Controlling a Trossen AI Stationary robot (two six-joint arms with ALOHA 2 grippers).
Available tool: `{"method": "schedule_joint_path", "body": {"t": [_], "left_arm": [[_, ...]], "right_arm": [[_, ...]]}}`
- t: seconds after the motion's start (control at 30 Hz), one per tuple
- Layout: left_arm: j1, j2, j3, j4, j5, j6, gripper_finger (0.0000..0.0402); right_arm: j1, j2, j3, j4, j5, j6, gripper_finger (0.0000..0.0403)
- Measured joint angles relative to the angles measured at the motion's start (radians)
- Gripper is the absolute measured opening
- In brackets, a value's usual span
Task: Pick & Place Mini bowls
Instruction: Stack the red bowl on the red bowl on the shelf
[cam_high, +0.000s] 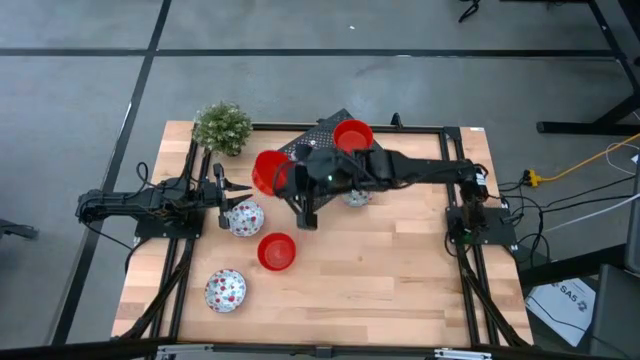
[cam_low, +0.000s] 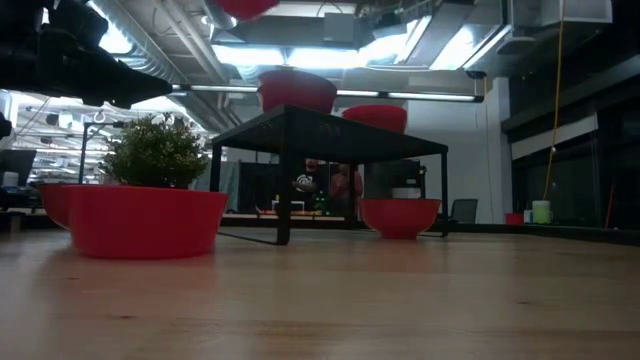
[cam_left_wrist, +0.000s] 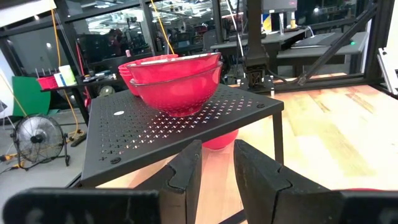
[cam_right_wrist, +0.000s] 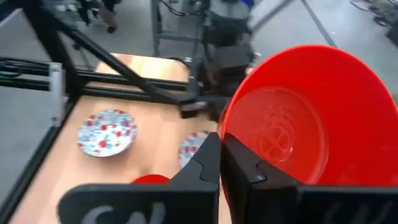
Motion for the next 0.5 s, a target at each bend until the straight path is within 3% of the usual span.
{"method": "schedule_joint_path", "body": {"t": [0.5], "left_arm": [[0.0, 0.0, 0.0, 0.0, 0.0, 0.0, 0.0088]], "right_arm": [[-0.108, 0.0, 0.0, -0.007, -0.005, 0.002, 0.0007]]}}
